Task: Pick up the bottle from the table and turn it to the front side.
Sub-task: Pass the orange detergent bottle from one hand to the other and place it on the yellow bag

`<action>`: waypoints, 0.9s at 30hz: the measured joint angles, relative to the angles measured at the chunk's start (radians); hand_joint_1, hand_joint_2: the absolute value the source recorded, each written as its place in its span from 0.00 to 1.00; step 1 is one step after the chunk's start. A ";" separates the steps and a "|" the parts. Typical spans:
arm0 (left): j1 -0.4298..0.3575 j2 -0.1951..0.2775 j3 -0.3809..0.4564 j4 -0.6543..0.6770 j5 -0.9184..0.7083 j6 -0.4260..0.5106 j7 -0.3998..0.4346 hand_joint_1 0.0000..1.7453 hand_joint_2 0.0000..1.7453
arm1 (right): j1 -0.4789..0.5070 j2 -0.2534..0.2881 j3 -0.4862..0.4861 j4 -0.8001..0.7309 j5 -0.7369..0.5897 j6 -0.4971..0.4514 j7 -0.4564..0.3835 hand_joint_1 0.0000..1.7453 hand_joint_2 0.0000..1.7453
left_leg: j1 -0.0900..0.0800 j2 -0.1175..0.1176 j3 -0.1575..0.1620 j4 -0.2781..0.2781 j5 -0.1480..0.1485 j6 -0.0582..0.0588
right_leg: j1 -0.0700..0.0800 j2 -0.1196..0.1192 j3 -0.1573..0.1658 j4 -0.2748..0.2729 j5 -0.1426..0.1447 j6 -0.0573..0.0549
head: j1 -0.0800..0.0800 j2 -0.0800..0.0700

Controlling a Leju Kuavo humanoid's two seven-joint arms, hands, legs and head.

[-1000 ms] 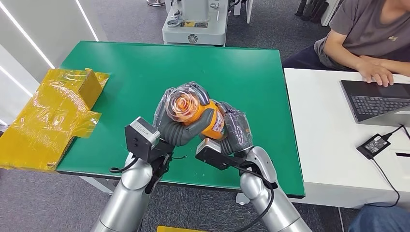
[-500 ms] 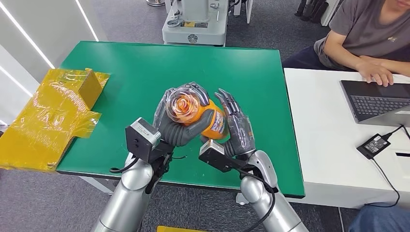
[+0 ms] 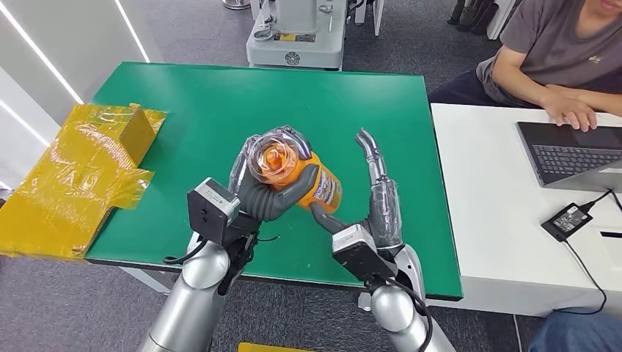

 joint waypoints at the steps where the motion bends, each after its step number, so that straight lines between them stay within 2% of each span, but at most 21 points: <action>1: 0.002 0.001 0.000 0.000 0.001 0.001 0.000 1.00 1.00 | 0.004 -0.001 0.003 -0.016 -0.013 -0.005 -0.010 0.00 1.00 | 0.000 0.000 0.000 0.000 0.000 0.000 | 0.000 0.000 0.000 0.000 0.000 0.000 | 0.000 0.000; 6: 0.010 0.007 0.001 0.000 0.004 0.017 0.000 1.00 1.00 | 0.028 -0.005 0.012 -0.098 -0.079 -0.052 -0.083 0.00 1.00 | 0.000 0.000 0.000 0.000 0.000 0.000 | 0.000 0.000 0.000 0.000 0.000 0.000 | 0.000 0.000; 15: 0.017 0.024 0.031 -0.002 0.010 0.067 -0.003 1.00 1.00 | 0.059 -0.017 0.012 -0.191 -0.165 -0.148 -0.162 0.00 1.00 | 0.000 0.000 0.000 0.000 0.000 0.000 | 0.000 0.000 0.000 0.000 0.000 0.000 | 0.000 0.000; 21: 0.026 0.049 0.054 -0.017 -0.065 0.156 0.022 1.00 1.00 | 0.065 -0.029 0.016 -0.203 -0.191 -0.187 -0.168 0.00 1.00 | 0.000 0.000 0.000 0.000 0.000 0.000 | 0.000 0.000 0.000 0.000 0.000 0.000 | 0.000 0.000; 27: 0.040 0.091 0.068 -0.065 -0.204 0.231 0.082 1.00 1.00 | 0.064 -0.037 0.031 -0.173 -0.193 -0.197 -0.167 0.00 1.00 | 0.000 0.000 0.000 0.000 0.000 0.000 | 0.000 0.000 0.000 0.000 0.000 0.000 | 0.000 0.000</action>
